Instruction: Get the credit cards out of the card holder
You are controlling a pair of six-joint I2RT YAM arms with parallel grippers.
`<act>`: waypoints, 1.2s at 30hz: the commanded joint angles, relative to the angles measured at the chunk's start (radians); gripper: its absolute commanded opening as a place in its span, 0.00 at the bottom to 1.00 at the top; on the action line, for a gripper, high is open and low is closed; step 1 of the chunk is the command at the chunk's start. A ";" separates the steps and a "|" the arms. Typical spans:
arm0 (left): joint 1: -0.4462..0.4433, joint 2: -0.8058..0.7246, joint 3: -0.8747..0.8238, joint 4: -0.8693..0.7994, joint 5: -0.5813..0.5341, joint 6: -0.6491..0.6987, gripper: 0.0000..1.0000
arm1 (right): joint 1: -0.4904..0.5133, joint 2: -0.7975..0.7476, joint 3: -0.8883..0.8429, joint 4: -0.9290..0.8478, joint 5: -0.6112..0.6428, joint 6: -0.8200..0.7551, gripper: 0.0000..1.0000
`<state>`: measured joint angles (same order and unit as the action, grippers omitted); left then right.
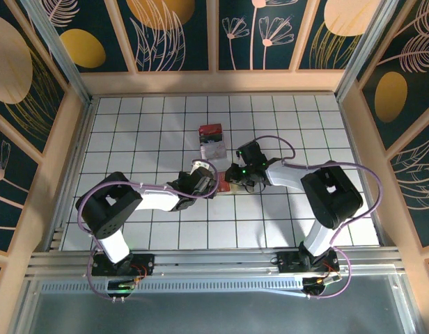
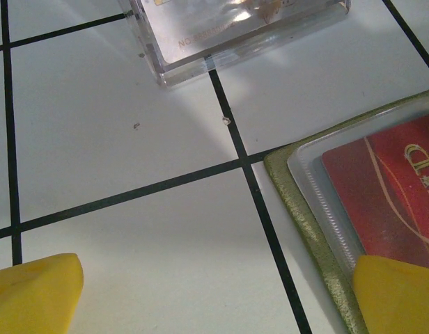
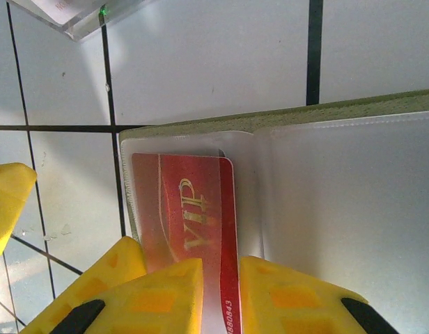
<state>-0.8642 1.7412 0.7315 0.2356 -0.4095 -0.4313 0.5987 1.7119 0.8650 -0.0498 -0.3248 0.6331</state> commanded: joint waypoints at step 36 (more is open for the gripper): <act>-0.001 0.035 0.014 -0.015 0.062 -0.007 0.82 | -0.028 -0.045 -0.095 0.264 -0.216 0.069 0.21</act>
<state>-0.8639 1.7573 0.7448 0.2398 -0.3923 -0.4385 0.5697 1.7031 0.7765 0.1520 -0.4854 0.6884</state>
